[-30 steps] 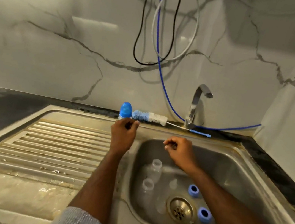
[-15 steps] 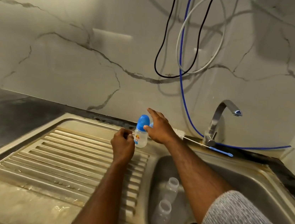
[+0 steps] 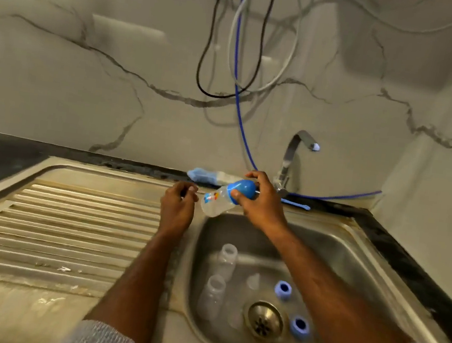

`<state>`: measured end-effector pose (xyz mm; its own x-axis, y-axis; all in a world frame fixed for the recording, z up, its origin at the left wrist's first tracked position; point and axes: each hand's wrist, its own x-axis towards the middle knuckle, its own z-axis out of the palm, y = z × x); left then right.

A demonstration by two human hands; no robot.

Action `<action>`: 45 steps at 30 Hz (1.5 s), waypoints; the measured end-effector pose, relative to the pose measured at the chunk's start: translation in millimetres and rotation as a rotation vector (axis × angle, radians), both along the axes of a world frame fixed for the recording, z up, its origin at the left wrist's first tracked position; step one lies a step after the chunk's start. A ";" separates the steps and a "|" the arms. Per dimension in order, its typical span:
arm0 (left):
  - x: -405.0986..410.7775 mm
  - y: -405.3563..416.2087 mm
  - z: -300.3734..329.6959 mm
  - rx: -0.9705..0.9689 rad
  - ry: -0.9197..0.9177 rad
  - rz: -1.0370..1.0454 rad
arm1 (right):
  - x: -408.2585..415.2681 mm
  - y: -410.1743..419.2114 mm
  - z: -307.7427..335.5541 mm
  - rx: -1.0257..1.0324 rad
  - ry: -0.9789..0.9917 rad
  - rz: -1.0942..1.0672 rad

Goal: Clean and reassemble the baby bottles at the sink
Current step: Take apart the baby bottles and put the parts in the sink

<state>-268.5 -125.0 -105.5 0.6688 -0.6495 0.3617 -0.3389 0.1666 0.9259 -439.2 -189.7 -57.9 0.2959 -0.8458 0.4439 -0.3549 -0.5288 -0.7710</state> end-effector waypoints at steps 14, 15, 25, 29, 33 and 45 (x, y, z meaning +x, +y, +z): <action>-128.2 0.8 -18.6 0.428 -0.754 -0.846 | -185.9 32.7 -60.8 0.341 -0.090 0.041; -131.7 -1.5 -20.3 0.432 -0.752 -0.841 | -187.1 31.5 -61.3 0.372 -0.117 0.064; -161.9 -15.0 -18.4 0.369 -0.681 -0.870 | -198.4 16.6 -64.8 0.469 -0.210 0.121; -159.4 -11.2 -27.3 0.412 -0.636 -0.927 | -201.9 9.7 -70.3 0.479 -0.103 0.165; -151.1 -12.8 -24.1 0.452 -0.613 -0.949 | -196.3 7.9 -71.8 0.485 -0.108 0.183; -144.0 -14.9 -19.3 0.443 -0.529 -1.070 | -197.9 20.8 -66.3 0.470 -0.128 0.259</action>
